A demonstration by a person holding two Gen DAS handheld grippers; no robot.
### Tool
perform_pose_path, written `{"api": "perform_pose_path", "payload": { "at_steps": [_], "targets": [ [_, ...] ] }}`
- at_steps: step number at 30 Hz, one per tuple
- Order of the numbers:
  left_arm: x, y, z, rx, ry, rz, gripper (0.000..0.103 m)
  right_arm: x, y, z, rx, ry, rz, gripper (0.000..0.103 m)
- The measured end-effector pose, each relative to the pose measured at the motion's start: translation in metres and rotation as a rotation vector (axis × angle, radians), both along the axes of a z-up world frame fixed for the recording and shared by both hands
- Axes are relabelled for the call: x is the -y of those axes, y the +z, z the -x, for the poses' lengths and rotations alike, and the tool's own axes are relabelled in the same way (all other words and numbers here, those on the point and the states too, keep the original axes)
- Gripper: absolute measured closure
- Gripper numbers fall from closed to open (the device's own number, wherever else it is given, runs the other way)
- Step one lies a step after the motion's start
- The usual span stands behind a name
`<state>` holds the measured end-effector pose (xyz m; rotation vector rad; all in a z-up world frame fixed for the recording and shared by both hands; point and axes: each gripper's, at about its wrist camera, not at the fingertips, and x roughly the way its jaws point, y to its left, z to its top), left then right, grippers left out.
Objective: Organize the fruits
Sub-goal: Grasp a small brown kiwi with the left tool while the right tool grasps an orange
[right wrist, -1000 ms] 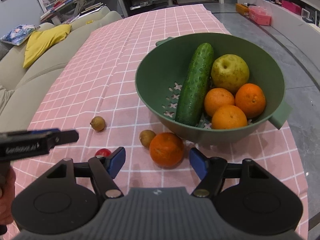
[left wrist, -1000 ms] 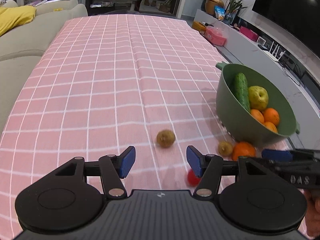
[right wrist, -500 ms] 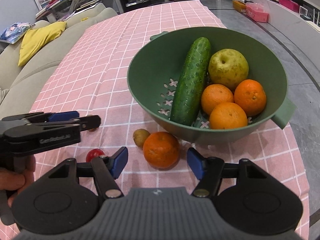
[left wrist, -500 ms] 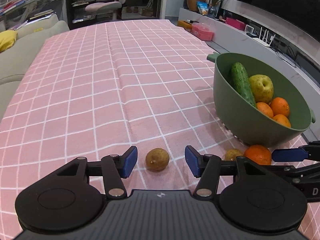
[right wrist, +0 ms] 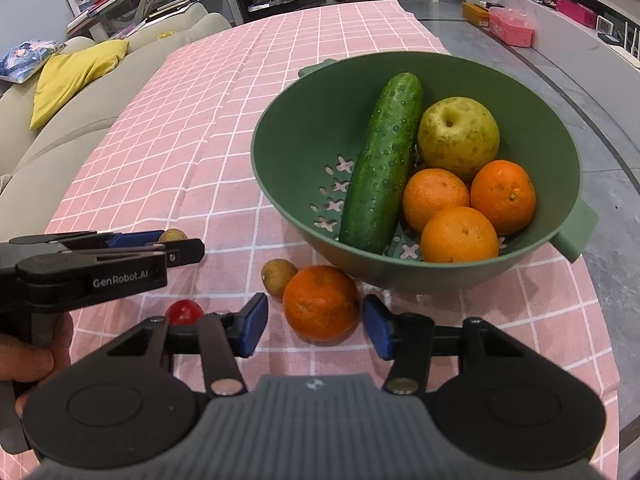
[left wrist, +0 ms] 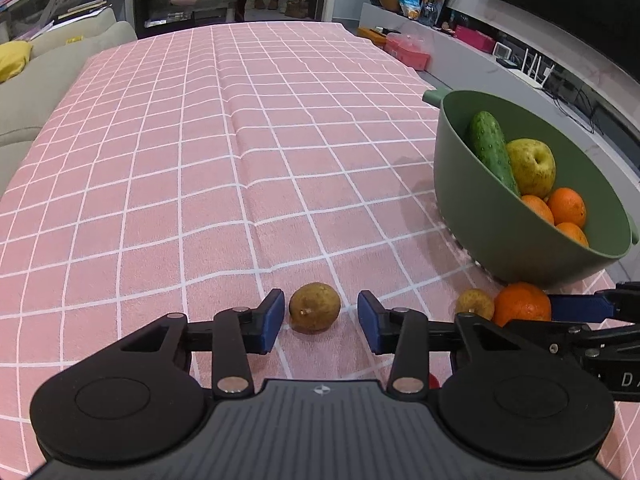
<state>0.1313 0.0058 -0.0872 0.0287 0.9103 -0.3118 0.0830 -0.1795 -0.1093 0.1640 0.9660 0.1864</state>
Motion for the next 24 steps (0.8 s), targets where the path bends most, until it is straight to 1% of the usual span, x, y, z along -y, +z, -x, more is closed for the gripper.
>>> {"api": "perform_pose_path", "payload": {
  "at_steps": [4,7,8,9,11,12,19,24],
  "targets": [
    [-0.001,0.0,-0.003,-0.005,0.011,0.013,0.052,0.0,-0.001,0.0,-0.002,0.001,0.001,0.054],
    [-0.001,-0.001,-0.006,-0.001,0.014,0.019,0.053,-0.001,-0.001,0.0,0.0,0.002,0.003,0.056],
    [-0.001,-0.001,-0.006,-0.002,0.017,0.014,0.059,-0.001,0.0,0.0,0.001,0.001,0.003,0.057],
    [0.0,-0.001,-0.006,-0.003,0.018,0.007,0.066,-0.001,0.0,0.0,0.003,0.0,0.003,0.059],
    [0.001,0.0,-0.005,-0.008,0.012,-0.013,0.071,0.0,0.0,0.0,0.006,0.001,0.005,0.063],
    [0.001,0.0,-0.004,-0.01,0.009,-0.016,0.073,0.0,0.0,0.0,0.005,0.004,0.003,0.063],
    [0.001,0.005,0.0,-0.027,0.006,-0.011,0.073,0.002,0.002,0.001,0.0,0.018,-0.009,0.064],
    [0.002,0.02,0.01,0.0,0.007,-0.014,0.073,0.004,0.01,0.002,0.007,0.029,-0.022,0.065]
  ]
}}
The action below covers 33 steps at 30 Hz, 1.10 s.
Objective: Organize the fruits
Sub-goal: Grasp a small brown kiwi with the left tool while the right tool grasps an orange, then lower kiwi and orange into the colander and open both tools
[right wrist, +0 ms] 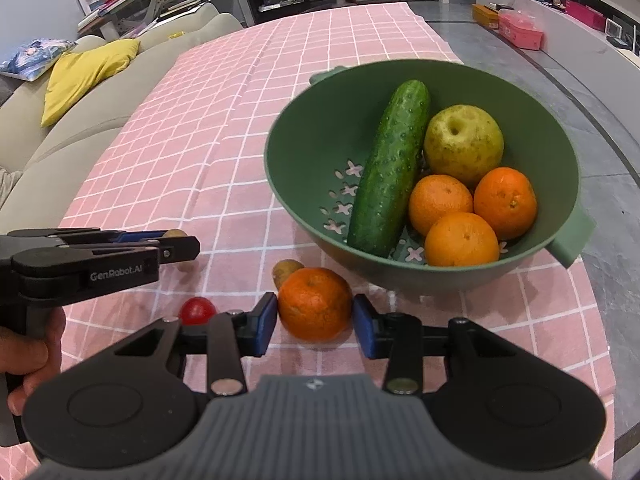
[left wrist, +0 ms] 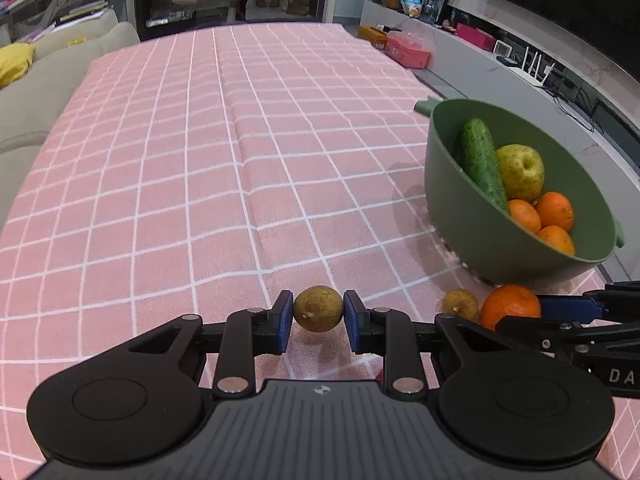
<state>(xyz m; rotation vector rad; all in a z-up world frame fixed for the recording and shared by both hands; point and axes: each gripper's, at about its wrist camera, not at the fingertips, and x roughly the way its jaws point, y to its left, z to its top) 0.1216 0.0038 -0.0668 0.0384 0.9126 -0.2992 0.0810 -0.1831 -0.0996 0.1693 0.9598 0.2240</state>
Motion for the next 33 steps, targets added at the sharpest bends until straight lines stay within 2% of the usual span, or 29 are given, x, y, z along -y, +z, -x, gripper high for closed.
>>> {"api": "perform_pose_path", "payload": {
  "at_steps": [5,11,20,23,27,33],
  "targets": [
    [0.001,0.013,0.011,0.008,0.016,-0.001,0.073,0.001,0.014,0.003,0.022,0.015,-0.018,0.065],
    [0.0,0.041,0.027,0.007,0.046,0.067,0.073,0.003,0.037,0.011,0.059,0.045,-0.047,0.065],
    [0.023,0.099,0.044,0.085,-0.001,0.028,0.073,0.025,0.074,0.015,0.116,0.026,-0.108,0.065],
    [0.033,0.122,0.043,0.128,-0.016,0.037,0.073,0.038,0.093,0.015,0.141,0.019,-0.136,0.065],
    [0.055,0.149,0.034,0.182,-0.034,0.064,0.073,0.059,0.136,0.009,0.225,-0.002,-0.155,0.065],
    [0.095,0.164,0.027,0.25,-0.09,0.052,0.073,0.086,0.196,-0.013,0.327,0.002,-0.139,0.065]
  ]
}}
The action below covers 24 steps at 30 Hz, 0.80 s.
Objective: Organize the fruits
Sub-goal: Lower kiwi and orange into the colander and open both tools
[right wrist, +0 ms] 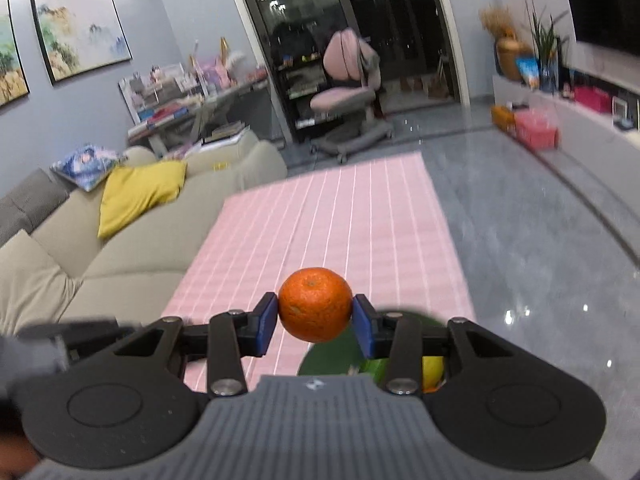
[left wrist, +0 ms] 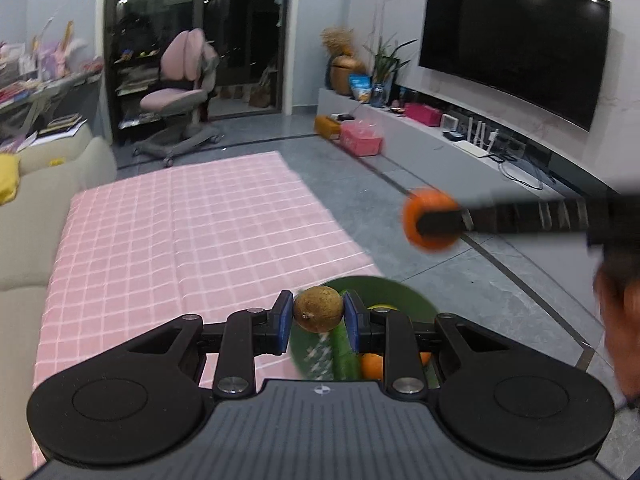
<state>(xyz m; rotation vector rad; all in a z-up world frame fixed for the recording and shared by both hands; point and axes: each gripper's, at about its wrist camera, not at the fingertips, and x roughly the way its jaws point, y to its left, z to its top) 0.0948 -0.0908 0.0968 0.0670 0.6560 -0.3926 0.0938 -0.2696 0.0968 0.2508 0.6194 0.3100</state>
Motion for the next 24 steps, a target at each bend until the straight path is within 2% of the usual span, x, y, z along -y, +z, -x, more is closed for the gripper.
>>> {"api": "perform_pose_path", "payload": {
  "at_steps": [5,9,13,19,24],
  "targets": [
    [0.024,-0.025,-0.009,-0.027,-0.016,-0.001,0.073,0.005,0.029,-0.026,0.025,0.085,0.069,0.065],
    [0.04,-0.06,-0.02,-0.099,-0.01,-0.002,0.073,-0.003,0.022,-0.048,-0.012,0.202,0.14,0.065],
    [0.051,-0.093,-0.032,-0.18,0.014,-0.009,0.073,-0.018,-0.013,-0.071,-0.094,0.308,0.206,0.065],
    [0.052,-0.128,-0.052,-0.309,0.105,0.01,0.073,-0.039,-0.091,-0.099,-0.233,0.41,0.271,0.065],
    [0.052,-0.14,-0.057,-0.326,0.123,-0.011,0.073,-0.048,-0.129,-0.117,-0.297,0.433,0.25,0.065]
  ]
}}
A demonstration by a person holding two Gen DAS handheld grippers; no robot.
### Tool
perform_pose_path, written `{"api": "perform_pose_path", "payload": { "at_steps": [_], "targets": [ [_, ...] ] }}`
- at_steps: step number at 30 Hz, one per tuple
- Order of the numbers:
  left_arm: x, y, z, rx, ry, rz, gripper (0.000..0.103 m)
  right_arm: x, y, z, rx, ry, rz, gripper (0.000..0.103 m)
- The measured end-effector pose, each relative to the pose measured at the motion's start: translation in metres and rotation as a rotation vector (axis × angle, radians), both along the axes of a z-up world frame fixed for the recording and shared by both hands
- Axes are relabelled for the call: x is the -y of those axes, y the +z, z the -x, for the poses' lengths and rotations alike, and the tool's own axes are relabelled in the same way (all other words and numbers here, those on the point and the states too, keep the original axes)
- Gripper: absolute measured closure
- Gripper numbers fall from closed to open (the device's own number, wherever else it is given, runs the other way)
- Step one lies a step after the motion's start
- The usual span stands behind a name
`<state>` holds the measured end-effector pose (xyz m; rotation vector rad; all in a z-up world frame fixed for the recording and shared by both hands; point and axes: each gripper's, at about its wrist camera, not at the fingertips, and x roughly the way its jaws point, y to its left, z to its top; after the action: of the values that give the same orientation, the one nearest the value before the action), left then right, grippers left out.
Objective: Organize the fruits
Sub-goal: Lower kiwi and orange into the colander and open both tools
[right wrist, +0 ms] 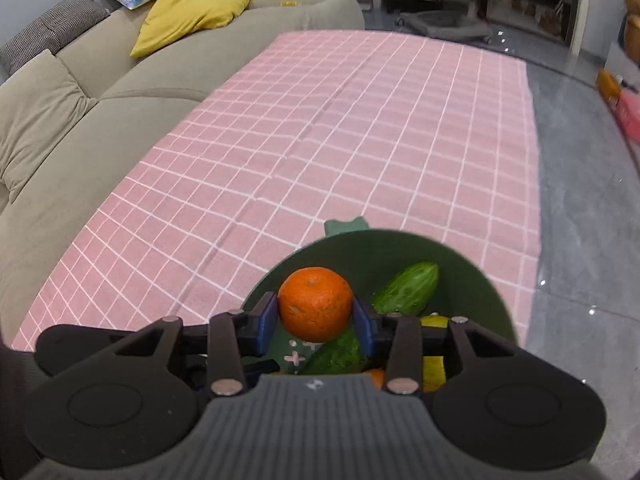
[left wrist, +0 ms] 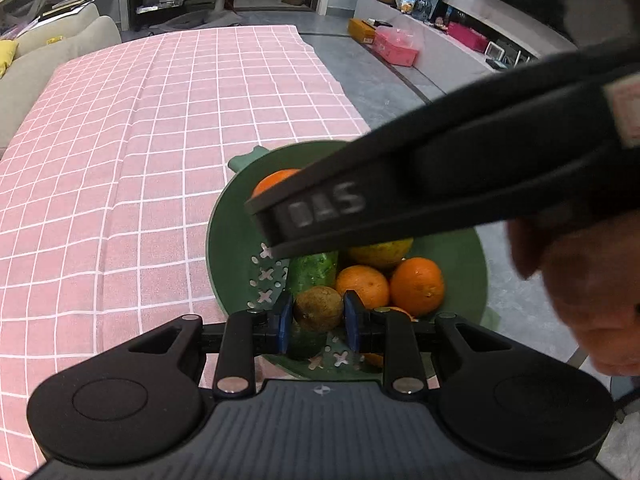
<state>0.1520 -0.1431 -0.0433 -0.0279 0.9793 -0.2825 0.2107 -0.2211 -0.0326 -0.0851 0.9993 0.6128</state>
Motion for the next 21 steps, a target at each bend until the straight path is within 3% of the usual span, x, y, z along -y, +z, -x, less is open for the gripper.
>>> {"api": "perform_pose_path", "payload": {
  "at_steps": [8,12,14,21],
  "targets": [
    [-0.002,-0.012,-0.012,-0.031,0.015,-0.012,0.073,-0.01,-0.024,-0.017,-0.041,0.019,0.032,0.065],
    [-0.004,-0.009,-0.01,-0.005,0.018,-0.009,0.052,-0.003,-0.02,-0.018,-0.041,-0.003,0.031,0.064],
    [-0.006,-0.006,-0.011,-0.004,0.018,-0.003,0.047,-0.001,-0.016,-0.018,-0.039,-0.004,0.021,0.059],
    [-0.013,0.007,-0.007,0.005,0.016,-0.001,0.047,0.005,-0.002,-0.009,-0.02,-0.013,0.027,0.059]
  ]
}}
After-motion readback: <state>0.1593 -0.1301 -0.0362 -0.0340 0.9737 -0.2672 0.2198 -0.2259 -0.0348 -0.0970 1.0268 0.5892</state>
